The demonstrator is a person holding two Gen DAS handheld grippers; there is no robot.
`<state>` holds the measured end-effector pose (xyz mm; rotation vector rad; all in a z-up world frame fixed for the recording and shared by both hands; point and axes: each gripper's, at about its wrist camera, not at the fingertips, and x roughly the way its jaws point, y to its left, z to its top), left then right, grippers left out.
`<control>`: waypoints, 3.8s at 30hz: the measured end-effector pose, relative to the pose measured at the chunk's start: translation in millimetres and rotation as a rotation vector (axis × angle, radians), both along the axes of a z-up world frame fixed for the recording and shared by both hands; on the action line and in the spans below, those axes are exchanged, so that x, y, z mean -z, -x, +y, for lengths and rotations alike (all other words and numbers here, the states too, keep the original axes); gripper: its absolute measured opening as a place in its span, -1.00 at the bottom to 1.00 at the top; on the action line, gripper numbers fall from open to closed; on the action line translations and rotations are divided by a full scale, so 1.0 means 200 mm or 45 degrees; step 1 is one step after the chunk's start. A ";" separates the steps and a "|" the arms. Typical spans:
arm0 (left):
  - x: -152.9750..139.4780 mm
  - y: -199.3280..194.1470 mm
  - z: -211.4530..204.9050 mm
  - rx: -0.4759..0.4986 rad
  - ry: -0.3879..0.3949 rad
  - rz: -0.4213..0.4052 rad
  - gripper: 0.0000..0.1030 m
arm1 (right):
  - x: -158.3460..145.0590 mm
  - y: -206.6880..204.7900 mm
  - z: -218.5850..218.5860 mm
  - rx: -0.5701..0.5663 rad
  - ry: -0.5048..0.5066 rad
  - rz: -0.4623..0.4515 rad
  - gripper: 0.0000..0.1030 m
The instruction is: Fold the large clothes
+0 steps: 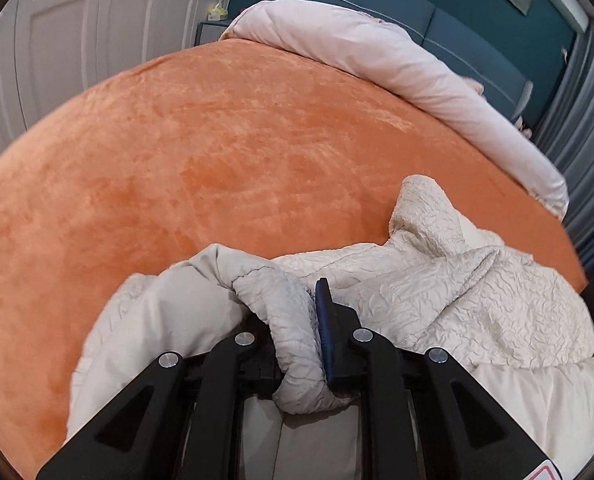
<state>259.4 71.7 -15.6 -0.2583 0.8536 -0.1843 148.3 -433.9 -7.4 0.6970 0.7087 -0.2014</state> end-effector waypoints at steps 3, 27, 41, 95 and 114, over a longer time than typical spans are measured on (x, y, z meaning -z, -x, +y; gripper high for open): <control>-0.01 0.01 0.02 0.001 0.042 -0.005 -0.64 | -0.01 0.03 -0.02 -0.004 -0.032 -0.026 -0.65; -0.61 0.05 0.21 0.163 0.015 0.197 -0.51 | -0.25 -0.13 0.90 -0.709 0.502 0.094 -0.25; -0.86 0.29 -0.12 0.256 -0.336 -0.326 0.21 | -0.43 -0.24 1.03 -0.711 0.281 -0.039 -0.33; -0.17 0.51 0.47 -0.171 0.067 0.135 0.67 | -0.18 -0.35 1.13 -0.678 0.262 0.353 -0.92; -0.04 0.55 0.39 0.015 0.282 0.196 -0.60 | -0.24 -0.18 1.03 -0.586 0.022 0.320 -0.92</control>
